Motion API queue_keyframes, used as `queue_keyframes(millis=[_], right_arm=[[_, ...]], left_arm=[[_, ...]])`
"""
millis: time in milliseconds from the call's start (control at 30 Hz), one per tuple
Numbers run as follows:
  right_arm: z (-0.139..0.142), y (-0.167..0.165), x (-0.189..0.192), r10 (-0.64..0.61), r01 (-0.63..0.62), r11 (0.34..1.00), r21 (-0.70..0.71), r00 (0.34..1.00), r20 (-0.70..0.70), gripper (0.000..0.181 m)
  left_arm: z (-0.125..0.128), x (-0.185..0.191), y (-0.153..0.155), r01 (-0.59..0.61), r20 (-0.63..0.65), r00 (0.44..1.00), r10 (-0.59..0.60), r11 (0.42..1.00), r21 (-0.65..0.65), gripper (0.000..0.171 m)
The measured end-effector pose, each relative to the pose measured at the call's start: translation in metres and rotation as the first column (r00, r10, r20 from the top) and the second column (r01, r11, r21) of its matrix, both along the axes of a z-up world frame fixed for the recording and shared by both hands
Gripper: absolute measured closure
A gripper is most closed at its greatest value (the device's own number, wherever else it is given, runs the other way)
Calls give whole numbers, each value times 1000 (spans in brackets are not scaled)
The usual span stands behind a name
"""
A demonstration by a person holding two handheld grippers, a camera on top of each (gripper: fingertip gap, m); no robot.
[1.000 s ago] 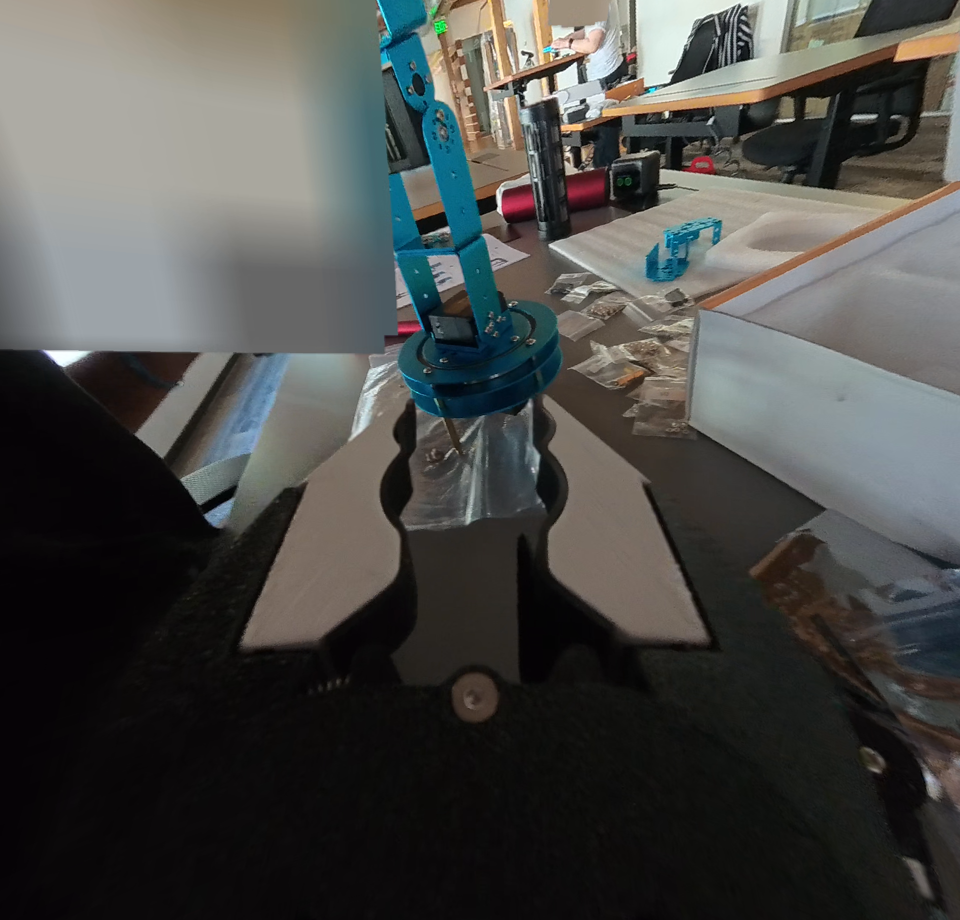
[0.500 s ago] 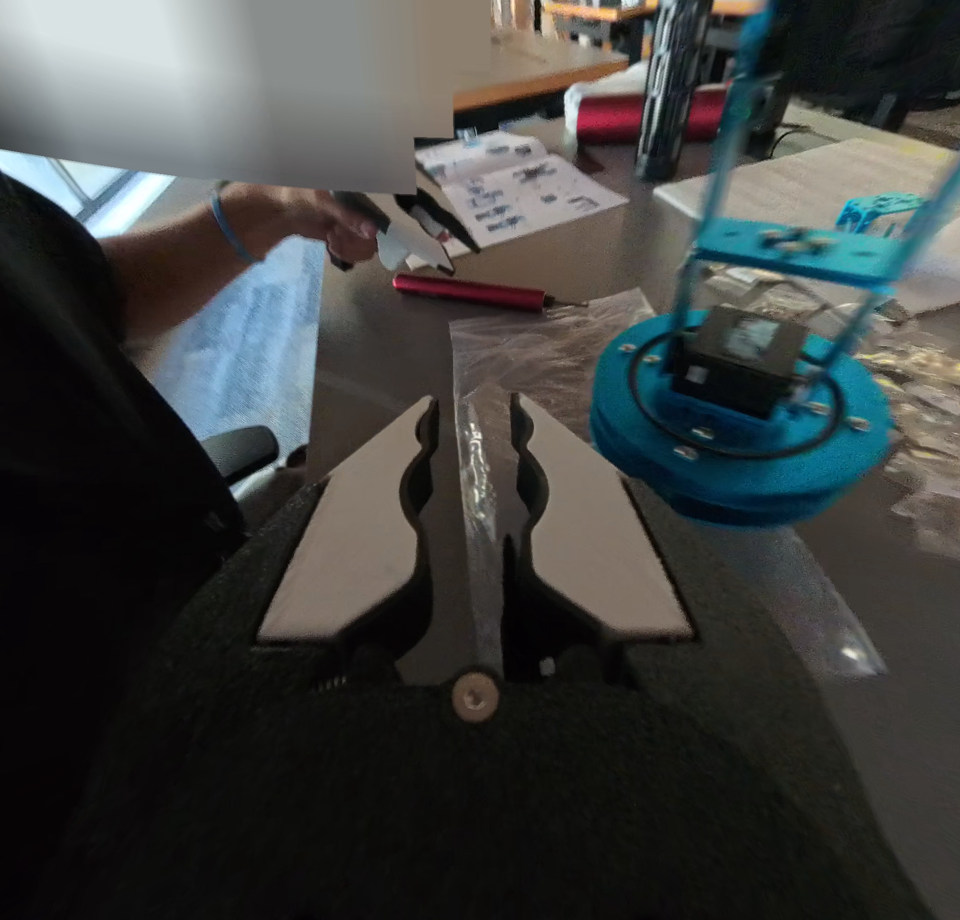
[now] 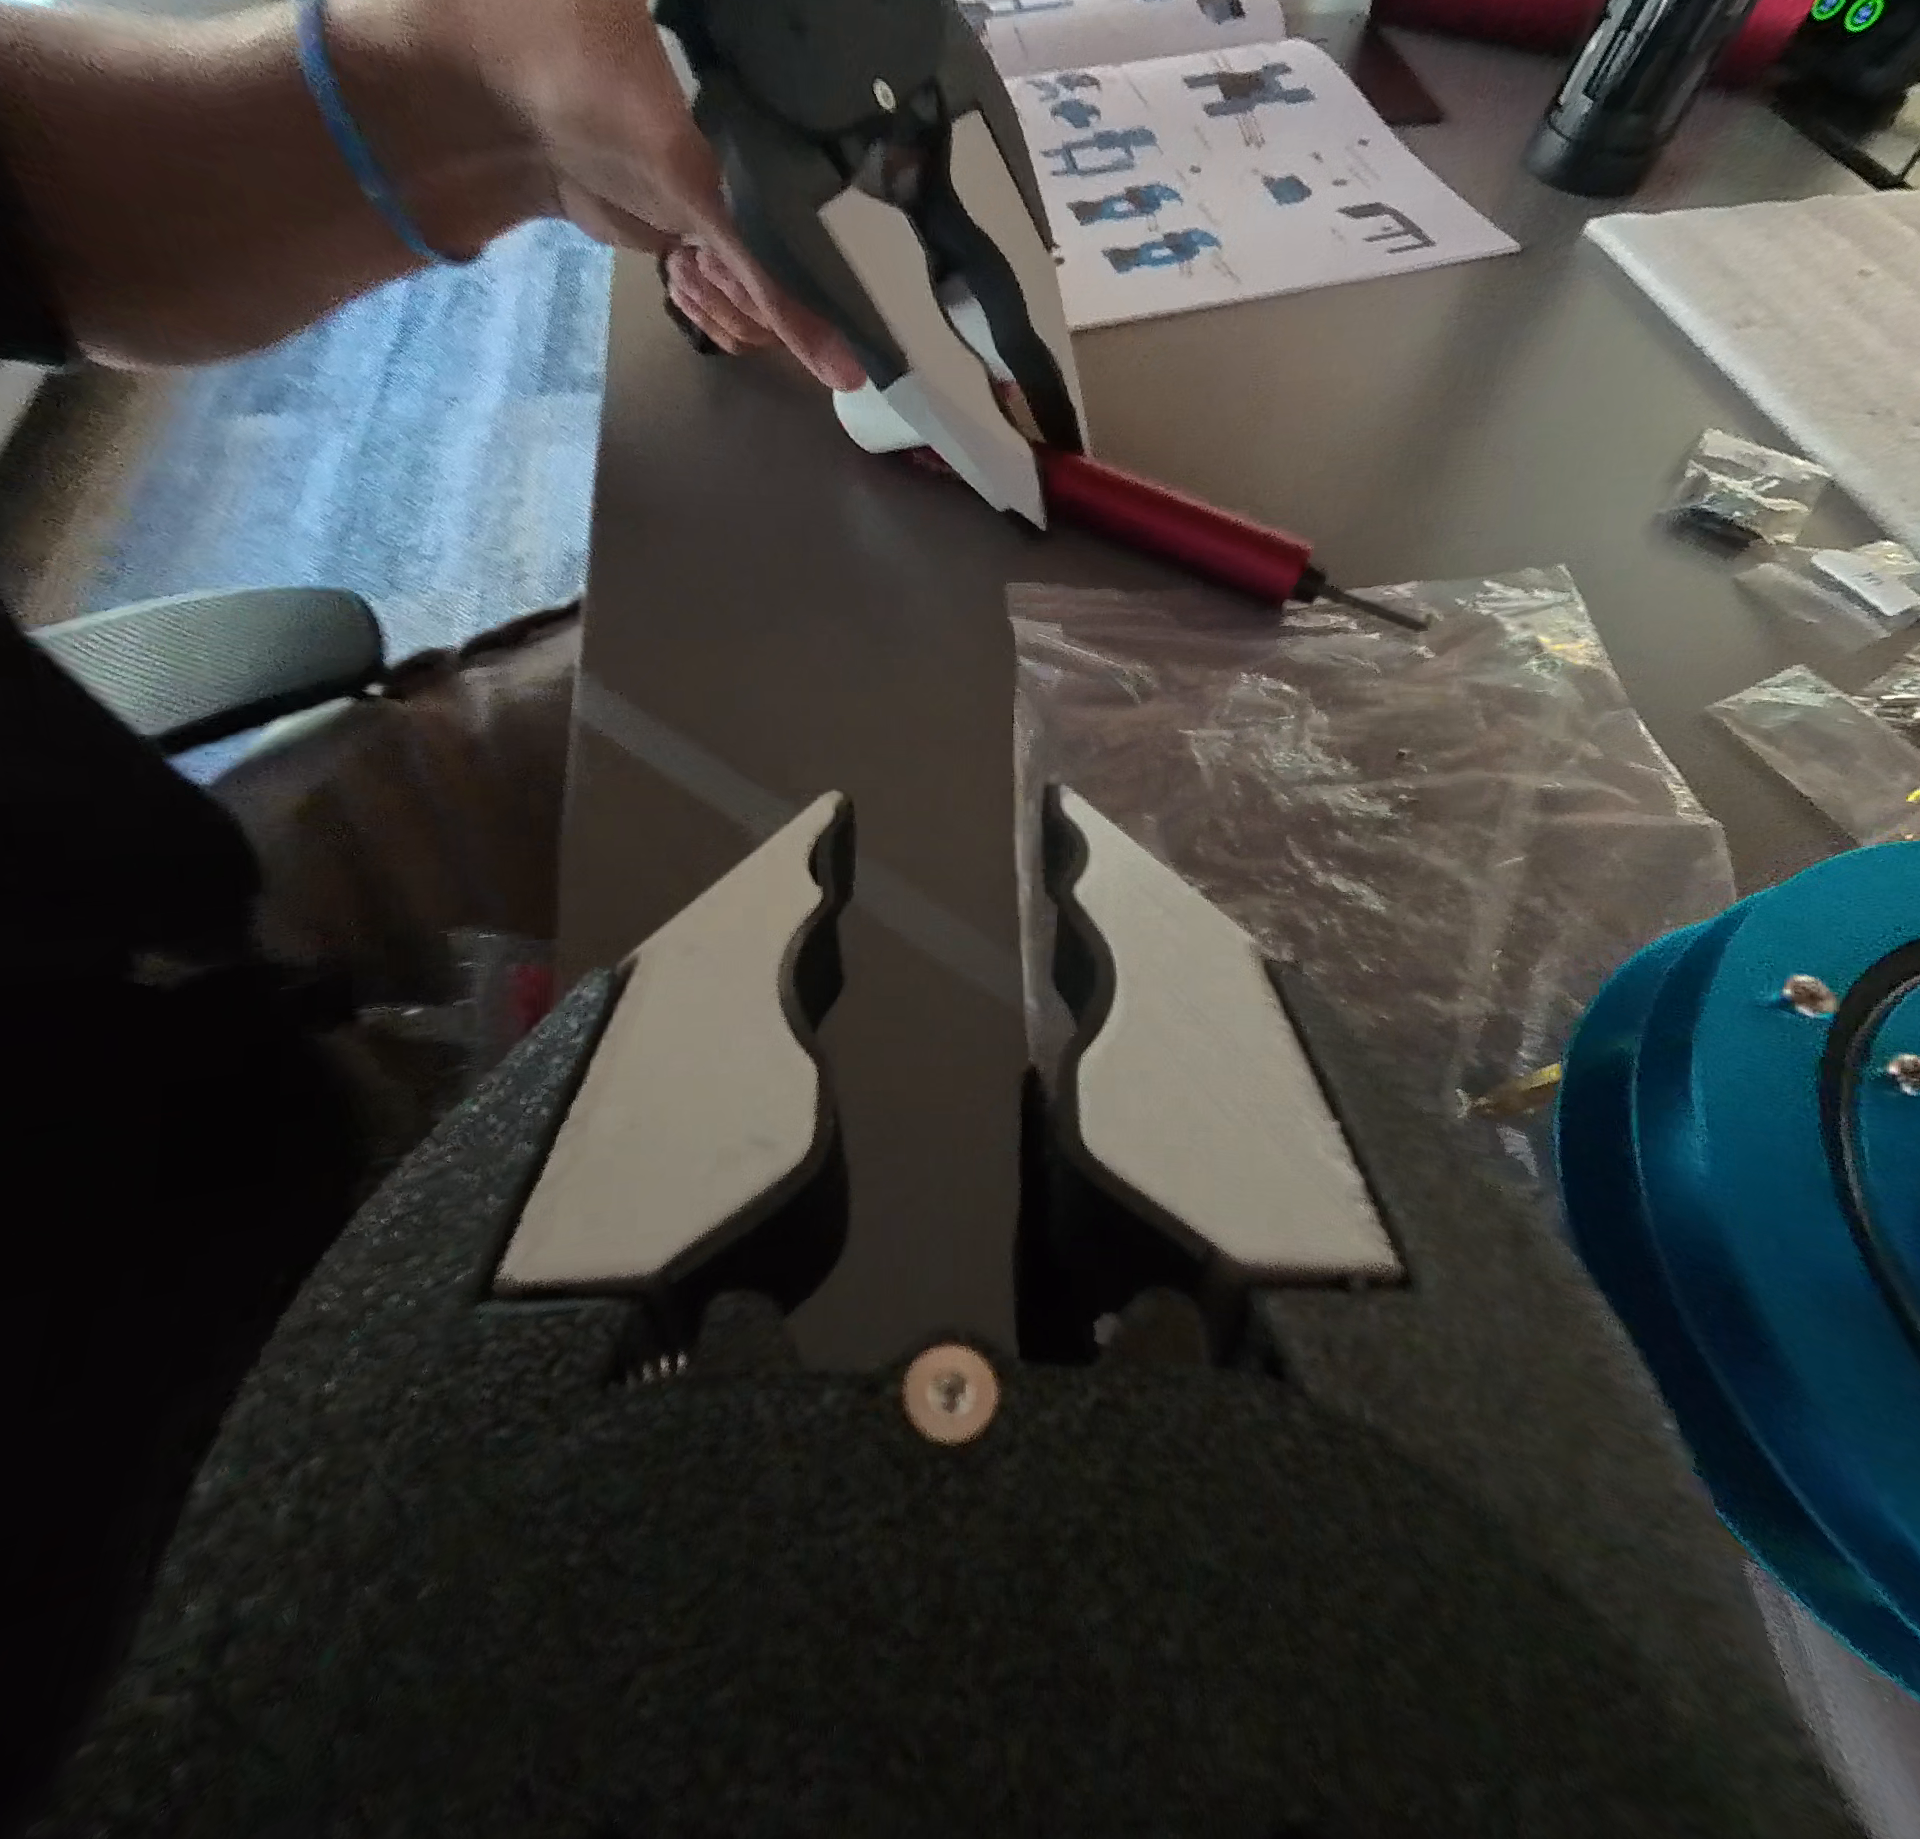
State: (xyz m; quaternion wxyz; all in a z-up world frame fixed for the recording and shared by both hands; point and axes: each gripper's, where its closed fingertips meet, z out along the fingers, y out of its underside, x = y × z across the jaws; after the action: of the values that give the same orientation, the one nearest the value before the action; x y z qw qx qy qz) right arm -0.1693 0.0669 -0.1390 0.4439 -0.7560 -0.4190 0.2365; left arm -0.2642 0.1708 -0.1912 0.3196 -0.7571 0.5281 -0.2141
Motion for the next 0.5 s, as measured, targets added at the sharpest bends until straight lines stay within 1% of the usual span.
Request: queue_keyframes(millis=[67, 167, 233, 300, 367, 433, 500], right_arm=[[-1, 7, 4, -52, 51, 998, 35, 998, 27, 144], [11, 22, 24, -240, 234, 968, 96, 969, 59, 142], [20, 22, 33, -319, 314, 943, 113, 947, 33, 136], [26, 17, 35, -353, 351, 929, 115, 936, -7, 136], [25, 14, 35, -373, 374, 920, 117, 927, -25, 135], [16, 10, 33, -372, 371, 924, 87, 928, -10, 132], [8, 9, 34, -382, 379, 921, 93, 924, 15, 127]], left_arm=[[0, -1, 0, -22, 7, 1000, 22, 1000, 6, 152], [5, -4, 0, -48, 43, 998, 47, 999, 18, 153], [15, -5, -1, -54, 103, 993, 54, 999, -5, 153], [23, -7, -4, -34, 153, 987, 39, 999, -36, 153], [34, -8, -6, -26, 221, 975, 36, 999, -48, 153], [47, -9, -11, -12, 298, 954, 33, 997, -73, 153], [58, -9, -18, 8, 368, 930, 29, 995, -97, 153]])
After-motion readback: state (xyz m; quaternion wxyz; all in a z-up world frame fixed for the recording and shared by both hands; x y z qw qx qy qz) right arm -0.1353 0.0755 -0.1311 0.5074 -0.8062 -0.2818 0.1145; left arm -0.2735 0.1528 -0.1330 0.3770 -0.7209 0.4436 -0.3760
